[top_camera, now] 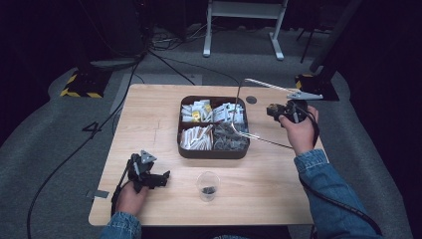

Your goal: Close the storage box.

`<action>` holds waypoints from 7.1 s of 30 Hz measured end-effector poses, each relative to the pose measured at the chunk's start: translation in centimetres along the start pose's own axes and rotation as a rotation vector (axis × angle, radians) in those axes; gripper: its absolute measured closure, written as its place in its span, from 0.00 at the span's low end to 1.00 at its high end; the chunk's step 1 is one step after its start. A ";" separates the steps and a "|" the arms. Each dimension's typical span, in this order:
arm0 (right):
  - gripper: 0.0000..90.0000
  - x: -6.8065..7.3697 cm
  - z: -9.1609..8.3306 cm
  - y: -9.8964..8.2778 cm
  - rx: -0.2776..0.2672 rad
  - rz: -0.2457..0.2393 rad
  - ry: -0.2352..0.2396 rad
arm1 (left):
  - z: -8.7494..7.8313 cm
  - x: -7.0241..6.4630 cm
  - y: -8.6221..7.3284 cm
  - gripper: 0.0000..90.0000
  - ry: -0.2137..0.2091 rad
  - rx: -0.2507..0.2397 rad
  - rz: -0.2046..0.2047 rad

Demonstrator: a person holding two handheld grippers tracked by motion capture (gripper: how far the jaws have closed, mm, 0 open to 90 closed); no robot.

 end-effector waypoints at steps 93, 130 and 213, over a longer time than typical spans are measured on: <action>0.65 17.2 10.1 -0.8 0.126 -0.166 0.176 | 0.1 0.9 0.4 0.00 -0.006 0.006 0.007; 0.61 17.1 10.3 -0.9 0.098 -0.161 0.189 | 0.2 0.9 0.5 0.00 -0.004 0.004 0.008; 0.43 -1.6 -3.7 -13.2 0.029 -0.076 0.014 | 0.4 1.3 0.9 0.00 -0.046 0.015 0.053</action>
Point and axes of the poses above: each handheld gripper's, and its own axes: z roughly forward along the jaws, y roughly out of its top, x roughly to its left, the point moved 7 cm from there along z, roughly forward along the jaws, and after that the axes turned 14 degrees about -y, right-handed, at the moved point
